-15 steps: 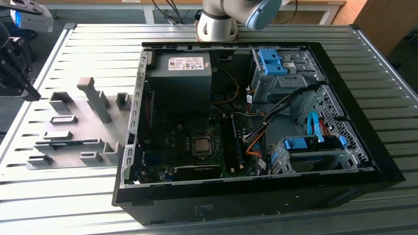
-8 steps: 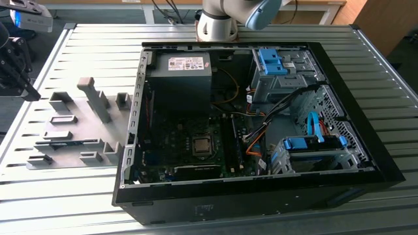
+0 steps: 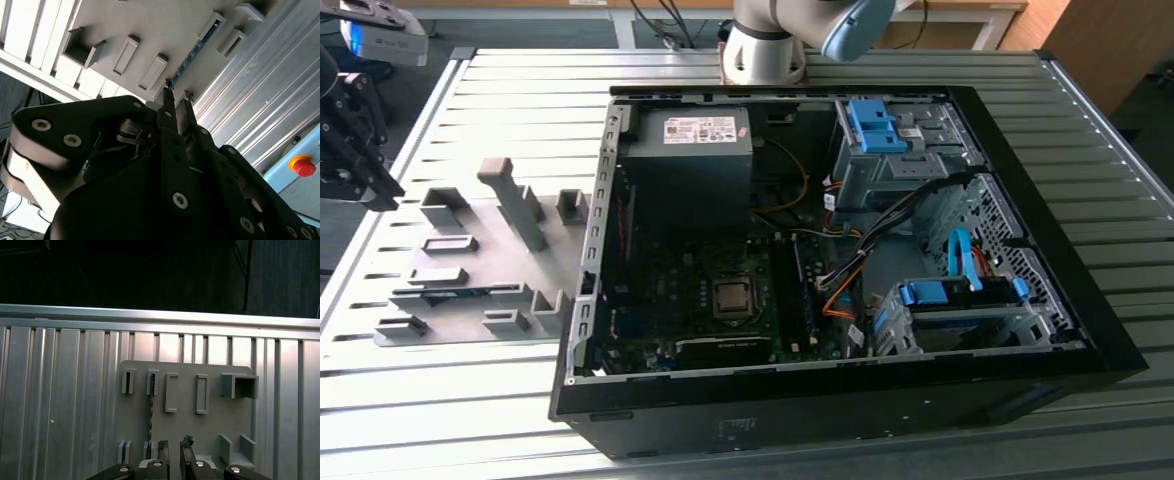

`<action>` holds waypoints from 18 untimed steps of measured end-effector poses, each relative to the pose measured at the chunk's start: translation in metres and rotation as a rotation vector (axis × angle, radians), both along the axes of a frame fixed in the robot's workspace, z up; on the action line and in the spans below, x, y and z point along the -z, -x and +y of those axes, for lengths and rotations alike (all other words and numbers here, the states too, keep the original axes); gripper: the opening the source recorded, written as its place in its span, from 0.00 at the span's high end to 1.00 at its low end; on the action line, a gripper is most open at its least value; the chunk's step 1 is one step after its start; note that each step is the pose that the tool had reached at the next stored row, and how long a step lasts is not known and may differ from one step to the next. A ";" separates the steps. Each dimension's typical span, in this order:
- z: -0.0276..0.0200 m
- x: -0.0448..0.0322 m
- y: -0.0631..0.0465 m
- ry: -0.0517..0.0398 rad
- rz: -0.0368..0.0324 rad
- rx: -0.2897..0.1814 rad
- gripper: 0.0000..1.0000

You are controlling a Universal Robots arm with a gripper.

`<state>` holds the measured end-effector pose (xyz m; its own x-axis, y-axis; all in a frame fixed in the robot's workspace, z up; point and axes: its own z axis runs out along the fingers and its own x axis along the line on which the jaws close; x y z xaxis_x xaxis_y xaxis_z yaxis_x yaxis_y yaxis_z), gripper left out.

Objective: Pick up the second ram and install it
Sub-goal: 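Pick up the second ram and move it above second insertion slot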

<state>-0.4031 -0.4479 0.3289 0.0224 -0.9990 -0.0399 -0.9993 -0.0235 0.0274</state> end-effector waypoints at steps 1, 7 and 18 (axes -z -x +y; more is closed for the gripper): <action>0.0000 0.0000 0.000 0.0000 0.0000 0.000 0.76; 0.0000 0.0001 0.000 -0.0001 -0.0001 0.000 0.69; -0.0028 0.0146 0.001 0.0013 -0.0018 0.027 0.69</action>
